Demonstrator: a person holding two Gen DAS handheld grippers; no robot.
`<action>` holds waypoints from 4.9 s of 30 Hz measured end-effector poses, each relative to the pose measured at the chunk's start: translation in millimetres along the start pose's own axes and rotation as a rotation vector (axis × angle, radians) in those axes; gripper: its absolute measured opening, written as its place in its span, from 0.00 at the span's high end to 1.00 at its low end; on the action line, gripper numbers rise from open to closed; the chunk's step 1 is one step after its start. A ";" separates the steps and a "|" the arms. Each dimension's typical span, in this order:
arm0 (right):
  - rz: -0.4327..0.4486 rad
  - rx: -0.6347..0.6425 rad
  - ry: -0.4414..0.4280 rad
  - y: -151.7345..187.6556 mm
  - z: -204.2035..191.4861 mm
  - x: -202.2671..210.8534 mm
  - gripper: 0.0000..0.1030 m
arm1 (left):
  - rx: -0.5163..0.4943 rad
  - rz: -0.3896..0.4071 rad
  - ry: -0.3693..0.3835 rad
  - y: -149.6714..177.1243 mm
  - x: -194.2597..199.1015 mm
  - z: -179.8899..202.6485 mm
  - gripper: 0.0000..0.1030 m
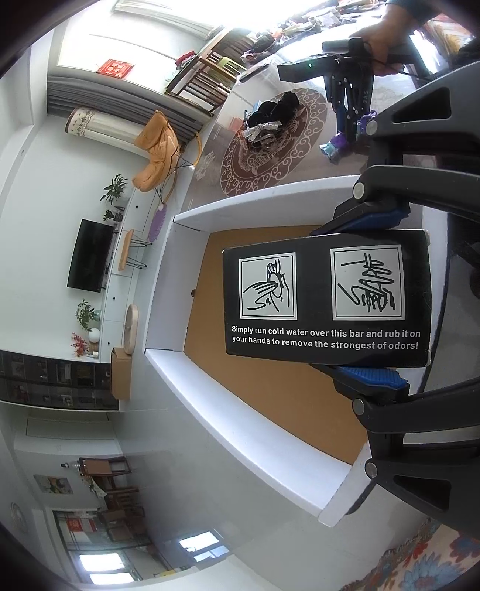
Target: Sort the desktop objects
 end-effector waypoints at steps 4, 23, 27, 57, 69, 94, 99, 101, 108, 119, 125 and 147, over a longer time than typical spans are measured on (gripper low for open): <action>0.092 -0.018 -0.037 -3.2 -1.1 27.3 0.78 | 0.015 0.000 -0.002 7.7 -3.4 -9.9 0.44; 0.288 0.257 -0.286 -139.2 -251.0 67.9 0.79 | -0.007 -0.093 -0.121 4.5 -54.4 -55.4 0.44; 0.144 0.229 -0.235 -131.8 -252.6 -8.4 0.78 | 0.005 -0.191 -0.141 15.8 -83.7 -72.2 0.43; 0.264 -0.420 0.432 86.0 234.9 57.9 0.00 | -0.260 -0.123 0.184 72.7 -164.6 304.6 0.00; 0.270 -0.410 0.430 77.2 224.4 51.7 0.00 | -0.303 -0.183 0.104 77.1 -228.9 332.5 0.00; 0.270 -0.413 0.436 77.8 221.5 51.2 0.00 | -0.296 -0.176 0.097 78.4 -228.9 329.6 0.00; 0.270 -0.413 0.435 77.9 221.2 51.2 0.00 | -0.296 -0.175 0.097 78.5 -228.9 329.6 0.00; 0.270 -0.413 0.435 77.8 221.5 51.2 0.00 | -0.297 -0.175 0.096 78.6 -228.7 329.6 0.00; 0.271 -0.413 0.435 77.7 221.5 51.2 0.00 | -0.295 -0.175 0.097 77.9 -227.5 328.7 0.00; 0.271 -0.413 0.435 77.6 221.6 51.2 0.00 | -0.295 -0.175 0.097 78.1 -227.0 328.2 0.00; 0.271 -0.413 0.435 77.6 221.5 51.2 0.00 | -0.295 -0.175 0.097 78.2 -227.4 328.3 0.00; 0.271 -0.414 0.434 77.3 221.4 51.1 0.00 | -0.163 -0.196 0.200 53.5 -230.6 330.5 0.00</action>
Point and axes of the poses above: each gripper's, at about its wrist camera, not at the fingertips, and x roughly against the way its jaws point, z to its right, y to its underside, the point moved 10 cm from there along -x, roughly the way its jaws point, and after that the axes turned 5 degrees about z, right-handed, at the moved point
